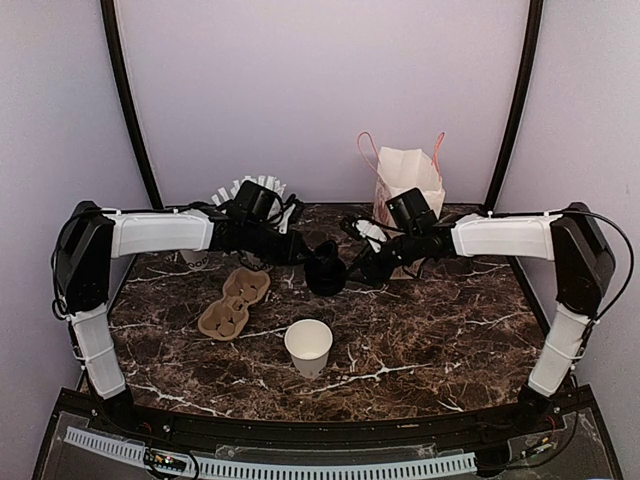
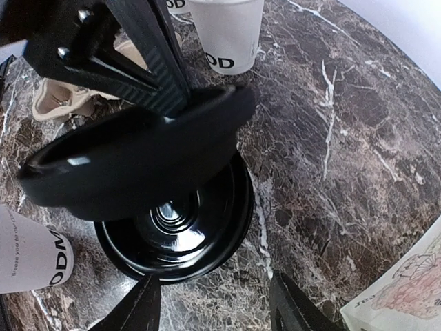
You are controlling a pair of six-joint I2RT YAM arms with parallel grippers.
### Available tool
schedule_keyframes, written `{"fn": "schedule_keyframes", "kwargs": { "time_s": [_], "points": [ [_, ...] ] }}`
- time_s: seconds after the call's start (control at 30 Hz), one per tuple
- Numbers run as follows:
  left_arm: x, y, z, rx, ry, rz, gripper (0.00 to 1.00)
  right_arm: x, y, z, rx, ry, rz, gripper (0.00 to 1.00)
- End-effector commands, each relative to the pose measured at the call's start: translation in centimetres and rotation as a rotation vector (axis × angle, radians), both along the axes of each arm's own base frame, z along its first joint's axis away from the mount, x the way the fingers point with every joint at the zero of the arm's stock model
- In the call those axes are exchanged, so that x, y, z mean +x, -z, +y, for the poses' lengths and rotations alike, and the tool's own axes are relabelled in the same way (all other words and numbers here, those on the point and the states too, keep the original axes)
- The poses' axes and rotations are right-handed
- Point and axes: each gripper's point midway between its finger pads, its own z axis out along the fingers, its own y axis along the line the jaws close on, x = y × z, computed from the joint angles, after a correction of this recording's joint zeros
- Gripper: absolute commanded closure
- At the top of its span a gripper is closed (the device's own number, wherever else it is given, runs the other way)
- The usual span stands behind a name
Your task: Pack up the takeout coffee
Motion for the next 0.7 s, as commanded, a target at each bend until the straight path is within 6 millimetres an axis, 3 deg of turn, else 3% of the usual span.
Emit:
{"fn": "schedule_keyframes", "kwargs": {
  "time_s": [0.0,0.27,0.47,0.67],
  "points": [
    [-0.4,-2.4,-2.0,-0.122,0.064,-0.020,0.91,0.6,0.9,-0.2,-0.018,0.024,-0.010,0.45],
    [0.2,-1.3,-1.3,-0.064,0.035,-0.028,0.91,0.7,-0.5,-0.7,-0.014,0.028,-0.057,0.45],
    [0.1,-2.9,-0.3,-0.017,0.027,-0.078,0.91,-0.2,-1.9,-1.2,-0.006,-0.005,-0.087,0.45],
    [-1.3,-4.6,0.7,0.007,0.066,-0.106,0.91,-2.9,-4.9,-2.6,-0.007,-0.097,-0.158,0.45]
  ]
}}
